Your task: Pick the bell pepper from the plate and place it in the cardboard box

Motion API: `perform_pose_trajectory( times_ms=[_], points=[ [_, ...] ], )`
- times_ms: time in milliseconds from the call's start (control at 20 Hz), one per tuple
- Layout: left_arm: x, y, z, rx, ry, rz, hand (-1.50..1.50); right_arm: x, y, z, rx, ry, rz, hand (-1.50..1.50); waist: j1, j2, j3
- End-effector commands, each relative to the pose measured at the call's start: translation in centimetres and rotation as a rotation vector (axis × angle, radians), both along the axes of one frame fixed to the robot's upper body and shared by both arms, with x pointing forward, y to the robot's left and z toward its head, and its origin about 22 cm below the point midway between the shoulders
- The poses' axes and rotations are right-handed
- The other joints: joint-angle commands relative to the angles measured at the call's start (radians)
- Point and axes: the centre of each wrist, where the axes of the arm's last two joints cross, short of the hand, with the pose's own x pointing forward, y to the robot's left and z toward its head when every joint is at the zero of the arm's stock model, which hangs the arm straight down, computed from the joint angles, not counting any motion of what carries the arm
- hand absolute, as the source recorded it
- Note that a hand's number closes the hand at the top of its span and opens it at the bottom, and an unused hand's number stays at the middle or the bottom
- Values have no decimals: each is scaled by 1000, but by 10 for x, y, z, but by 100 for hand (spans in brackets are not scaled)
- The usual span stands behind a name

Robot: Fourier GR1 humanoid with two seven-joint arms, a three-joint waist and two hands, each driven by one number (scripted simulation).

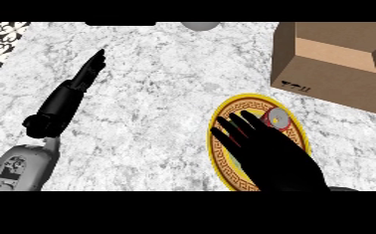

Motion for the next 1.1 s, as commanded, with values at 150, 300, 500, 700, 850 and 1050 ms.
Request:
perform_pose_trajectory(
  times_ms=[150,300,500,700,850,1050],
  points=[
    [4,0,10,0,-15,12,0,13,-11,-17,-41,-47,-28,-150,-4,1,0],
    [-15,-9,-6,6,-18,5,0,24,13,-22,-25,-52,-30,-150,3,1,0],
    [-12,12,-18,1,-2,0,0,25,17,-50,-87,-48,-43,-150,1,2,0],
    [1,2,-6,5,-6,-4,0,28,12,-43,-114,-72,-59,-150,-2,1,0],
    [-9,-2,-4,5,-1,-7,0,37,5,-51,-92,-79,-65,-150,0,1,0],
    [-1,21,-20,-12,6,2,0,41,6,-63,-63,-29,-39,-150,-2,2,0]
  ],
)
